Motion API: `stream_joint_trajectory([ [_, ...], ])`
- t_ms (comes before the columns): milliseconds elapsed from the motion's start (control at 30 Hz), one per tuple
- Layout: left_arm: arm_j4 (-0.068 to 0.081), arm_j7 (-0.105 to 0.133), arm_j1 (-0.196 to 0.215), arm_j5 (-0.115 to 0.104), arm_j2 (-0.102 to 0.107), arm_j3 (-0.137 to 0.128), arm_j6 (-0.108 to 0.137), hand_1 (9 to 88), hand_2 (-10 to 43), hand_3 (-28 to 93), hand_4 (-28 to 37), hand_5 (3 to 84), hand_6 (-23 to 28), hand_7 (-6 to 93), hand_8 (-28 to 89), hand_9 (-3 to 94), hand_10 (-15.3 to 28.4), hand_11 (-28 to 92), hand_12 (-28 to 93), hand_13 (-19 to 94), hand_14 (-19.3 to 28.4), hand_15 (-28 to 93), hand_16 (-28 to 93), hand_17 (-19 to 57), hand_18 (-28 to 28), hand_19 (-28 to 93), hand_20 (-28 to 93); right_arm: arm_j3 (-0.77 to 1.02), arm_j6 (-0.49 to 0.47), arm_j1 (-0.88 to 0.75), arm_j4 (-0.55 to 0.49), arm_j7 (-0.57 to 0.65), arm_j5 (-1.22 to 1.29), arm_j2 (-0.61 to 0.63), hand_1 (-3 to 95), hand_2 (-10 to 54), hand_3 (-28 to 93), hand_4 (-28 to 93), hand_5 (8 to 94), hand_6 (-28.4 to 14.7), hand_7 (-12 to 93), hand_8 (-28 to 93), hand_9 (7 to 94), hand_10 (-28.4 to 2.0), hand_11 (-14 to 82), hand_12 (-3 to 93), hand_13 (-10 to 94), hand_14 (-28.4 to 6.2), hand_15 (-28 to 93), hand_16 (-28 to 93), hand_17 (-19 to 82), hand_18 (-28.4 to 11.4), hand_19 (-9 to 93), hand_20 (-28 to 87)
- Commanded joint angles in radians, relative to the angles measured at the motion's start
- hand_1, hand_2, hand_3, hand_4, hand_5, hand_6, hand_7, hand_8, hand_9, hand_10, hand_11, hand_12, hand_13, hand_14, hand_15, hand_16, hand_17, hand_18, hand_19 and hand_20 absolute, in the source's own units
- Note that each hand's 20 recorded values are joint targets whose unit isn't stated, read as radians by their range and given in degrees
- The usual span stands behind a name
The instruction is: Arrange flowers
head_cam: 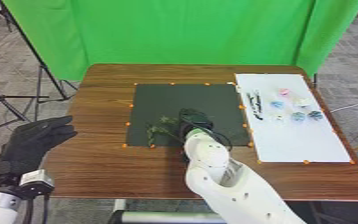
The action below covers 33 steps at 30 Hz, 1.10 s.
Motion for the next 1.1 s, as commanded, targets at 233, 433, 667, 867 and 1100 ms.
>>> stream_joint_trajectory([
  [233, -0.007, 0.003, 0.021, 0.003, 0.005, 0.006, 0.003, 32.1, 3.6, 78, -13.9, 54.2, 15.4, 15.3, -9, 45.1, 22.1, 43, 11, 31, 26.0, 63, -13, -8.7, 20.5, 59, 16, -0.009, -0.026, 0.001, 0.014, 0.016, -0.002, -0.004, 36.0, -6.9, 74, -23, 85.9, -4.7, 24, -9, 87.0, -15.2, 42.9, 24.0, 86, -8.9, 69, 24, 44, -23.9, 93, -12],
  [433, -0.001, 0.001, 0.006, 0.005, 0.007, 0.021, 0.000, 32.0, 3.6, 79, -13.7, 54.1, 15.4, 15.3, -9, 45.0, 22.0, 43, 11, 31, 26.0, 63, -13, -8.7, 20.5, 59, 16, -0.005, -0.015, 0.004, 0.038, 0.022, -0.023, -0.012, 36.1, -6.8, 74, -23, 86.2, -4.8, 24, -9, 87.3, -15.2, 43.2, 23.8, 86, -8.9, 69, 24, 44, -23.9, 93, -13],
  [667, 0.000, 0.002, 0.001, 0.005, 0.009, 0.027, 0.003, 32.1, 3.6, 79, -13.6, 54.1, 15.4, 15.4, -9, 45.0, 22.0, 43, 11, 31, 26.0, 63, -13, -8.7, 20.5, 59, 15, 0.000, -0.001, -0.007, 0.054, 0.017, -0.067, -0.028, 36.4, -7.0, 74, -23, 88.7, -4.2, 26, -8, 89.4, -14.7, 44.5, 24.2, 88, -8.4, 69, 24, 46, -23.3, 93, -15],
  [867, -0.003, -0.006, 0.005, 0.007, 0.006, 0.021, -0.002, 32.1, 3.5, 79, -13.5, 54.1, 15.3, 15.4, -9, 45.0, 22.0, 43, 11, 31, 26.0, 63, -13, -8.7, 20.5, 59, 15, 0.002, 0.008, -0.020, 0.051, 0.035, -0.075, -0.027, 36.8, -7.0, 74, -23, 91.3, -3.1, 27, -9, 92.0, -13.9, 44.4, 24.3, 91, -7.1, 69, 24, 48, -22.6, 93, -17],
  [1100, -0.006, -0.009, 0.019, 0.009, 0.000, 0.009, -0.004, 32.4, 3.6, 79, -13.5, 54.2, 15.4, 15.3, -9, 45.1, 22.0, 43, 11, 31, 26.0, 63, -13, -8.7, 20.5, 59, 15, -0.005, 0.022, -0.020, 0.032, 0.048, -0.039, -0.013, 35.4, -5.5, 74, -23, 92.4, -3.0, 26, -9, 93.2, -13.8, 43.6, 24.8, 92, -6.8, 68, 25, 48, -22.4, 93, -19],
])
